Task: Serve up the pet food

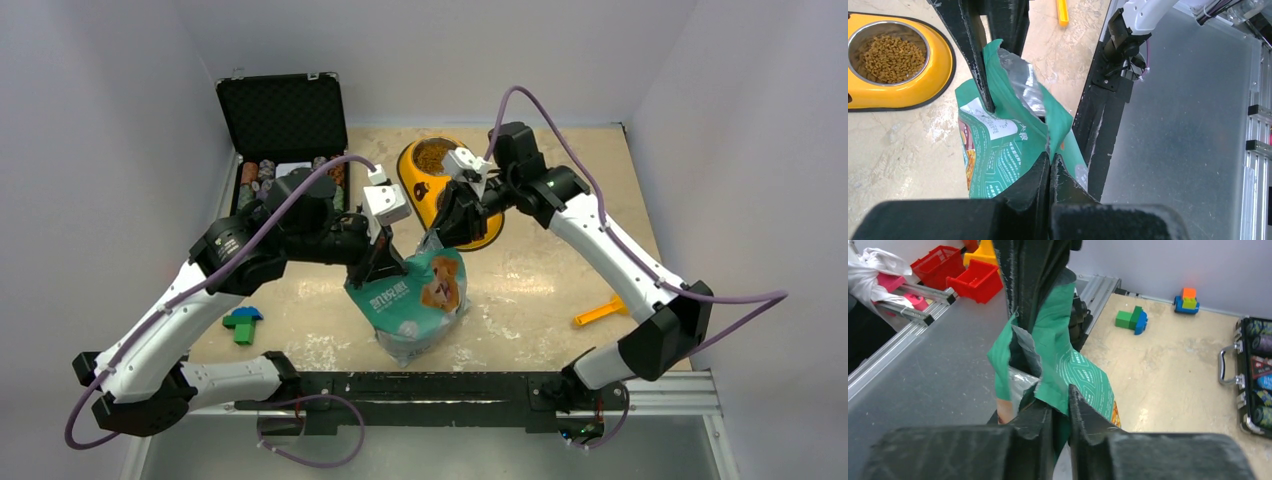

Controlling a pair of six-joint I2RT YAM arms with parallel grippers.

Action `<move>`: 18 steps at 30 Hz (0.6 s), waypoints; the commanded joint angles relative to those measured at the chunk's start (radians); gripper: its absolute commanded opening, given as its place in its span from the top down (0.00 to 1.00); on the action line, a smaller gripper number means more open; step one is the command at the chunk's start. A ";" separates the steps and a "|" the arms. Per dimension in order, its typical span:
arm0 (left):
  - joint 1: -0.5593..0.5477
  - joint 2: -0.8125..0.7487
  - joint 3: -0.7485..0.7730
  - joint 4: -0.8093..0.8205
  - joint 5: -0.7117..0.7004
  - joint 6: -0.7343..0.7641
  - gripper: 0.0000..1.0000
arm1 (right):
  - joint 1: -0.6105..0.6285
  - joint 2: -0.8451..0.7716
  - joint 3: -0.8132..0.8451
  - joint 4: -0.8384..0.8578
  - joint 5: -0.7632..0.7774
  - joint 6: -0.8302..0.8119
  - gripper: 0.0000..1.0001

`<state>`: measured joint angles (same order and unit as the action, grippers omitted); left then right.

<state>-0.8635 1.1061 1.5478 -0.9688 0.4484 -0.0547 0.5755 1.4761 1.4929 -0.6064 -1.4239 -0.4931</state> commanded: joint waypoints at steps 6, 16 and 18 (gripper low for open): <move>0.003 -0.040 0.040 0.077 -0.014 -0.031 1.00 | -0.020 -0.136 -0.179 0.217 0.087 0.050 1.00; 0.003 -0.154 -0.102 0.033 -0.276 -0.140 0.33 | -0.137 -0.292 -0.313 0.463 0.290 0.381 1.00; 0.003 -0.155 -0.107 0.027 -0.296 -0.153 0.30 | -0.138 -0.326 -0.326 0.445 0.335 0.392 1.00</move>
<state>-0.8639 0.9607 1.4700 -0.9482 0.2409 -0.1555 0.4622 1.2137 1.1725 -0.2089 -1.2449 -0.1894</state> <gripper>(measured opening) 0.676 0.022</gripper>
